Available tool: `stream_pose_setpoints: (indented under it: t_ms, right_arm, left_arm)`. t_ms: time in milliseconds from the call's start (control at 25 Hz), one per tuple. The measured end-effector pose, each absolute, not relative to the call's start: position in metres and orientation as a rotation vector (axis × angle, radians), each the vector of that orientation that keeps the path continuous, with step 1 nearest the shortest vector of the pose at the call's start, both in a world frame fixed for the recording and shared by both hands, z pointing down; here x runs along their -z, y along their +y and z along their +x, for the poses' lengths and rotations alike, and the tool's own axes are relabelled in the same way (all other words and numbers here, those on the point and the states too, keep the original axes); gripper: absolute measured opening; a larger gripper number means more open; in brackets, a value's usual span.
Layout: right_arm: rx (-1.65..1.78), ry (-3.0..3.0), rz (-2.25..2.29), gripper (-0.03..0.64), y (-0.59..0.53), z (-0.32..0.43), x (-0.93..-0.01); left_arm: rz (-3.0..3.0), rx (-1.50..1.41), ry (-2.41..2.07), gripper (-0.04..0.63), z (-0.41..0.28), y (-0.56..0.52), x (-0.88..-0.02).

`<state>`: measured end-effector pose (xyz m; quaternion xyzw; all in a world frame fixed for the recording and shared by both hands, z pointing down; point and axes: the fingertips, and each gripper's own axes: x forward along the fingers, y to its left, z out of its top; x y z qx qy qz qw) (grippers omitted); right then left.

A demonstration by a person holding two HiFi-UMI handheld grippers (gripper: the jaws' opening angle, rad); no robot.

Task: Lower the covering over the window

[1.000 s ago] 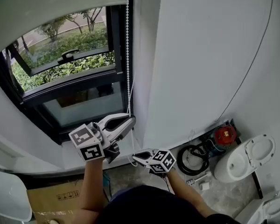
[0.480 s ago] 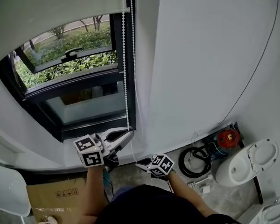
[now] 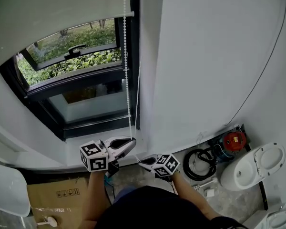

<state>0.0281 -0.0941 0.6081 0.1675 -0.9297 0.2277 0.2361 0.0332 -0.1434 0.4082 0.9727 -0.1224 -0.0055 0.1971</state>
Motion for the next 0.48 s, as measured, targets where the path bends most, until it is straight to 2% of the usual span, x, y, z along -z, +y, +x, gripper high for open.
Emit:
stream_pose_setpoints:
  t_ms: [480]
  right_arm:
    - [-0.587, -2.584, 0.437, 0.014, -0.098, 0.024, -0.596]
  left_arm:
    - [2.701, -0.065, -0.38, 0.023, 0.037, -0.14, -0.432]
